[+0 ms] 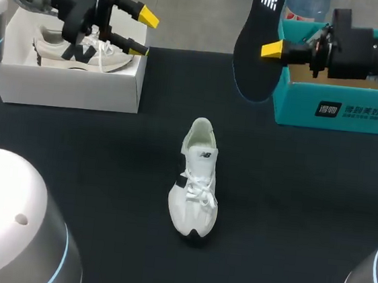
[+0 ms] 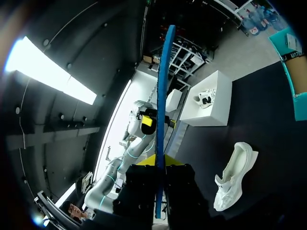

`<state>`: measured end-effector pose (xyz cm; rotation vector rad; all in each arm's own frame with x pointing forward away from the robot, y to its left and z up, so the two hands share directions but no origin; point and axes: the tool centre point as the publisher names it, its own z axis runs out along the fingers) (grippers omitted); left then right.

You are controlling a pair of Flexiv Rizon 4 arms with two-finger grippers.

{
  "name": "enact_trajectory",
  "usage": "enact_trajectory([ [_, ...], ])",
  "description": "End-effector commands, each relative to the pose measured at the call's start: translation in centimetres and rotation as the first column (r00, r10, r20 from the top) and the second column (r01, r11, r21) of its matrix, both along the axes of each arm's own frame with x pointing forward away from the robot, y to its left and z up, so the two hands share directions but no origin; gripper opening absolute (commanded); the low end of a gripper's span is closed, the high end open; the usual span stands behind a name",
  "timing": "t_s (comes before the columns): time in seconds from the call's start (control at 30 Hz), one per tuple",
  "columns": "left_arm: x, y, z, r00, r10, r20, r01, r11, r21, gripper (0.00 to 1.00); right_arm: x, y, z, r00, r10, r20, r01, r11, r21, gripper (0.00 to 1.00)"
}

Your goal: Take the shoe out of the shoebox, open the shoe tongue, remove and reinsert the insole, then place the shoe into the shoebox

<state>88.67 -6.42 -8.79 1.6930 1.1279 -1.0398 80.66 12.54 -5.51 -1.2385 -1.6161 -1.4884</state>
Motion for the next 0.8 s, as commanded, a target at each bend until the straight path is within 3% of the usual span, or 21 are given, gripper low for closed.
enact_trajectory([
  [0.03,1.7,2.5,-0.1,0.998,-0.065,0.027,0.064,0.997,0.053,1.00,-0.2,0.6,0.3,1.000,-0.029,-0.009,0.029,0.999,-0.022,0.00],
  [0.53,4.9,8.6,-2.2,0.996,-0.085,0.042,0.080,0.991,0.112,1.00,0.1,1.4,1.0,0.996,-0.090,0.000,0.090,0.994,-0.065,0.00],
  [0.8,5.5,9.6,-2.5,0.993,-0.065,0.097,0.053,0.990,0.129,1.00,0.9,1.6,0.5,0.995,-0.089,0.035,0.092,0.992,-0.082,0.00],
])
